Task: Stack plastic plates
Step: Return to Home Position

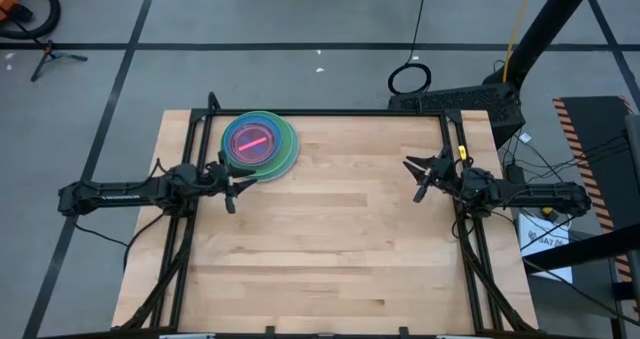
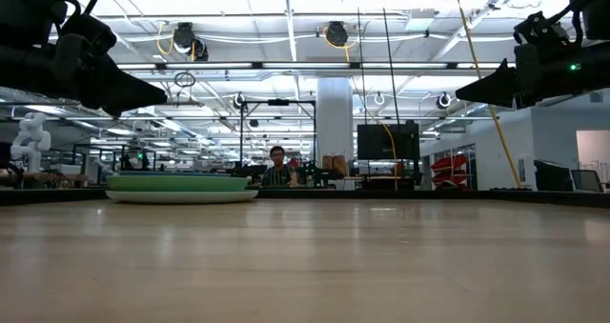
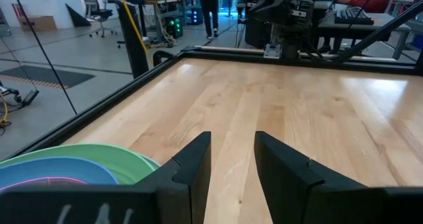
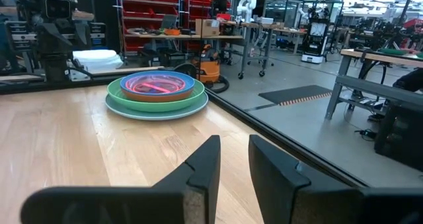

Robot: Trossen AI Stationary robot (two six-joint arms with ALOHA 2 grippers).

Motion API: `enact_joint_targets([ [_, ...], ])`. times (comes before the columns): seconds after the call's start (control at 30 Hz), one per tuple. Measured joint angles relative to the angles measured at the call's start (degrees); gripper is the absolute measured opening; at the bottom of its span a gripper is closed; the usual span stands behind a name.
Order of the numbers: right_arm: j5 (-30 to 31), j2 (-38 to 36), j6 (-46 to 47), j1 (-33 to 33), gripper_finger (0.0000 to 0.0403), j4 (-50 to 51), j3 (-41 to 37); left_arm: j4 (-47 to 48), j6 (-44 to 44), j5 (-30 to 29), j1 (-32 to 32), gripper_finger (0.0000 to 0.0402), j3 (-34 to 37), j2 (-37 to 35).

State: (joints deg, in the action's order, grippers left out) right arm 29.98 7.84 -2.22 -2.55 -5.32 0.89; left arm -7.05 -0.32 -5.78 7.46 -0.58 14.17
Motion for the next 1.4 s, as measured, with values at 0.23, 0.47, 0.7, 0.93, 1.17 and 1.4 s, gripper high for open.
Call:
enact_joint_targets([
  [0.23,0.0,0.0,0.0,0.0,0.0073,0.0,0.0,0.0,0.0,0.0,0.0,0.0124,0.0,0.0],
  [0.47,0.0,0.0,0.0,0.0,0.0073,0.0,0.0,0.0,0.0,0.0,0.0,0.0124,0.0,0.0],
  [0.7,0.0,0.0,-0.1,0.0,0.0073,0.0,0.0,0.0,0.0,0.0,0.0,0.0124,0.0,0.0],
  [0.93,0.0,0.0,-0.1,0.0,0.0073,0.0,0.0,0.0,0.0,0.0,0.0,0.0124,0.0,0.0],
  [1.17,0.0,0.0,0.0,0.0,0.0073,0.0,0.0,0.0,0.0,0.0,0.0,0.0124,0.0,0.0],
  [1.4,0.0,0.0,0.0,0.0,0.0073,0.0,0.0,0.0,0.0,0.0,0.0,0.0124,0.0,0.0],
])
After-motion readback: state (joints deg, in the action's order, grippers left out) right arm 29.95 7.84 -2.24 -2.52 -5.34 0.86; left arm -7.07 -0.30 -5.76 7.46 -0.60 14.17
